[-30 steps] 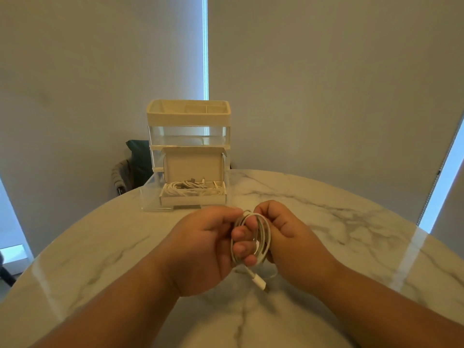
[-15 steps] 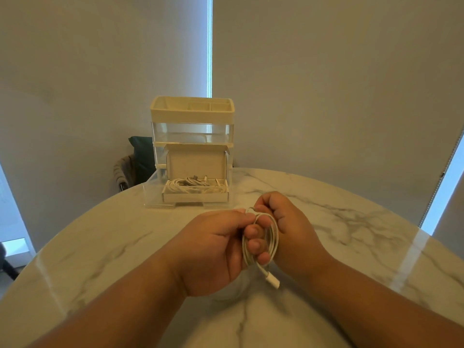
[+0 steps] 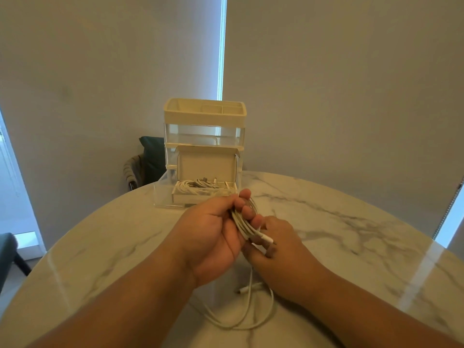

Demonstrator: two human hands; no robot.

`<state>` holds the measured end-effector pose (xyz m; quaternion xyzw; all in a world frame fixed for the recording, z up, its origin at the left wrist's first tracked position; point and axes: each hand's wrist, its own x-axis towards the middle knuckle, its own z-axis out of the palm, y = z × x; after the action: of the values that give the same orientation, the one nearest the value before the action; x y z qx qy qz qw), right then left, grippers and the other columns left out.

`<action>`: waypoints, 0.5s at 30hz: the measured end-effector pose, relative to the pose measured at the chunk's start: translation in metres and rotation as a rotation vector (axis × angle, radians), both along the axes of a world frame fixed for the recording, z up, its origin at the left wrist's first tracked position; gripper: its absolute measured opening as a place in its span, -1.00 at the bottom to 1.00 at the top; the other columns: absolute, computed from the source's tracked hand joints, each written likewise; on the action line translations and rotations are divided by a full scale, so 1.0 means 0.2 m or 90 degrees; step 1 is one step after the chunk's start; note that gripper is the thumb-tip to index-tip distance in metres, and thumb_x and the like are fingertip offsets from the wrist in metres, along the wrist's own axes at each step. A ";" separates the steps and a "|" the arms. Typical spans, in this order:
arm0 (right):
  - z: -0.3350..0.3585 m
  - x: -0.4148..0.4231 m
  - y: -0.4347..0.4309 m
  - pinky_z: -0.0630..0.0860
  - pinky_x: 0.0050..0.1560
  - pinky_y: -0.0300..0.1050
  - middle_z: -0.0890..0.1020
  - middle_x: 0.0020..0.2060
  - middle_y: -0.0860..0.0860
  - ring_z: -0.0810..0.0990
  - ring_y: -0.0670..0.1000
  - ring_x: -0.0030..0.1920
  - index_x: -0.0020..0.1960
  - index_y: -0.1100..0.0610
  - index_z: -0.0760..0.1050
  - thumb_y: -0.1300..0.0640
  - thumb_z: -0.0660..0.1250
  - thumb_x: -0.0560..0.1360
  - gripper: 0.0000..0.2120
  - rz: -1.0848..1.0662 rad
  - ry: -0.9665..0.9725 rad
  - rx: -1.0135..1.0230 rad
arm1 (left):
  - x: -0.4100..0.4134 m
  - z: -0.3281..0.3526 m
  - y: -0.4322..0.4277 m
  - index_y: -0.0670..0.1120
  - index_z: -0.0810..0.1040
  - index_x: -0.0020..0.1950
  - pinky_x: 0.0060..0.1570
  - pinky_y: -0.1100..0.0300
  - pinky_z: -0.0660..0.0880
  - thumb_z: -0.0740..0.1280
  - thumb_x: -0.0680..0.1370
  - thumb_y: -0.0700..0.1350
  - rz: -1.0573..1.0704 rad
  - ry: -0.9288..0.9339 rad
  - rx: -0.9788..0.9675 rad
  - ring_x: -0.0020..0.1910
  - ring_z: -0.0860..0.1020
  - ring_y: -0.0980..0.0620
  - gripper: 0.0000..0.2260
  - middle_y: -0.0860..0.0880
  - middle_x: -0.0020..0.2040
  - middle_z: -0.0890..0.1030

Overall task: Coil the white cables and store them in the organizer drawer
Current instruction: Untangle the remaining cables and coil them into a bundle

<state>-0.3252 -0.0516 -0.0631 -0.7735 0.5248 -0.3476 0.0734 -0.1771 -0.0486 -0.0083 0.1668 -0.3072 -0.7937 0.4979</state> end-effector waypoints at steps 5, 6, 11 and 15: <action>0.04 0.05 0.09 0.16 0.32 -0.06 0.35 0.16 -0.14 0.22 -0.05 0.25 0.24 -0.11 0.44 -0.12 0.16 0.59 -0.73 -0.042 0.279 -0.023 | 0.00 -0.03 -0.04 -0.27 0.54 0.12 -0.21 0.16 0.63 0.15 0.66 -0.21 0.073 -0.004 0.037 -0.33 0.57 0.06 -0.79 -0.08 -0.31 0.56; 0.05 0.06 0.11 0.17 0.31 -0.03 0.37 0.12 -0.14 0.26 -0.05 0.22 0.21 -0.10 0.43 -0.11 0.16 0.58 -0.75 -0.027 0.290 -0.014 | 0.01 -0.03 -0.05 -0.27 0.54 0.13 -0.18 0.14 0.63 0.15 0.67 -0.21 0.089 -0.003 0.040 -0.32 0.59 0.06 -0.78 -0.09 -0.30 0.58; 0.08 0.05 0.13 0.15 0.24 -0.01 0.52 -0.13 -0.24 0.44 -0.18 0.03 0.29 -0.20 0.41 -0.14 0.23 0.50 -0.64 -0.011 0.261 0.088 | 0.03 -0.02 -0.07 -0.26 0.55 0.12 -0.17 0.14 0.65 0.16 0.67 -0.22 0.132 -0.007 0.039 -0.28 0.65 0.02 -0.79 -0.12 -0.24 0.64; 0.10 0.04 0.14 0.12 0.29 -0.02 0.61 -0.22 -0.20 0.49 -0.21 -0.10 0.31 -0.18 0.45 -0.08 0.24 0.50 -0.63 -0.004 0.288 0.117 | 0.03 -0.03 -0.08 -0.30 0.53 0.18 -0.16 0.15 0.66 0.17 0.67 -0.23 0.144 -0.030 0.030 -0.25 0.69 -0.01 -0.78 -0.16 -0.18 0.68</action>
<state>-0.3176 -0.0237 -0.0432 -0.8200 0.5599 -0.1165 0.0234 -0.1714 -0.0642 -0.0150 0.2306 -0.2791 -0.7353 0.5730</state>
